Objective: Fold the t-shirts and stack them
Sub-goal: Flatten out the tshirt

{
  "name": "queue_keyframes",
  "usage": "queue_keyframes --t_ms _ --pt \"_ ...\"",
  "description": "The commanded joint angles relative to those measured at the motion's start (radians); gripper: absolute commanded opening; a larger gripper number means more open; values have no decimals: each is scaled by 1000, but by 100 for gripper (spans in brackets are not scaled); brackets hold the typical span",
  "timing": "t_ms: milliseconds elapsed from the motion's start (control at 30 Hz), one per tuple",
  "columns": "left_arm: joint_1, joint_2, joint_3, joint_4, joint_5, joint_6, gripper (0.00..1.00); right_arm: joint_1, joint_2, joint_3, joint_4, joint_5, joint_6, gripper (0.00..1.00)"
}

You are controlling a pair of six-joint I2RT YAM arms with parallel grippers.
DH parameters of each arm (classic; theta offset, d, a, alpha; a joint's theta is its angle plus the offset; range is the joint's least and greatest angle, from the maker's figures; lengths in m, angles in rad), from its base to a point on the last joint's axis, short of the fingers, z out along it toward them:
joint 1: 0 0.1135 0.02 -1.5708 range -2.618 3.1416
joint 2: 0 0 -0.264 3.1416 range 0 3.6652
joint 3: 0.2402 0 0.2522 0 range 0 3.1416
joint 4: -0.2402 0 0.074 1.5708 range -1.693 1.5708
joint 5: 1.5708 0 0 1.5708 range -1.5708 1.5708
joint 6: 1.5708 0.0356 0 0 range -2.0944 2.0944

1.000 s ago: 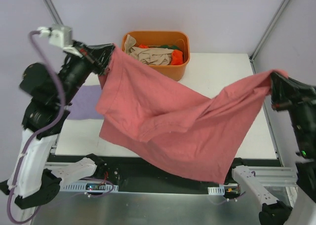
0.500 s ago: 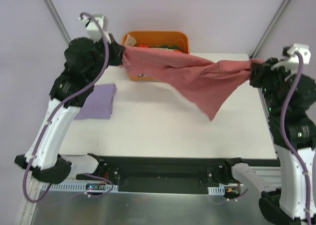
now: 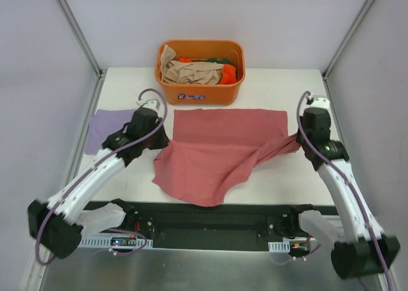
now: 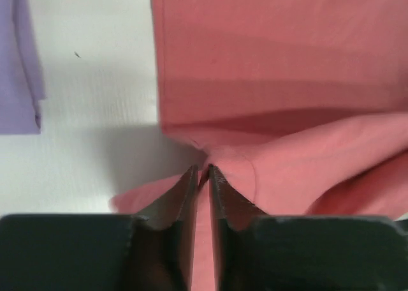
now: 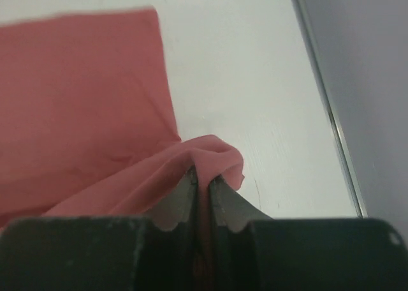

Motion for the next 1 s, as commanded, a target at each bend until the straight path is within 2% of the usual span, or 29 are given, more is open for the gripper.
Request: queue_keyframes --t_ms 0,33,100,133,167,233,333,467,633,700,833,967 --pt "8 235 29 15 102 -51 38 -76 265 1 50 106 20 18" --pt "8 284 44 17 121 -51 69 -97 339 27 51 120 25 25" --pt "8 348 80 15 127 -43 95 -119 462 90 31 157 34 46" --pt "8 365 94 15 150 -39 99 -122 517 130 -1 184 39 58" --pt "8 373 107 15 151 -32 99 -122 553 161 -33 210 56 65" --pt "8 369 115 17 142 -29 99 -121 602 208 -94 227 88 99" --pt "8 367 146 21 154 6 99 -121 579 199 -121 191 151 96" --pt "7 436 206 58 242 67 99 -107 441 94 -95 -25 266 96" --pt "1 606 285 136 291 80 99 45 174 -190 80 -232 364 96" --pt "-9 672 296 193 321 75 99 114 131 -262 129 -324 417 96" --pt "-45 813 348 232 319 80 99 258 158 -318 175 -366 481 96" --pt "-102 872 307 258 256 35 99 309 287 -310 220 -400 453 96"
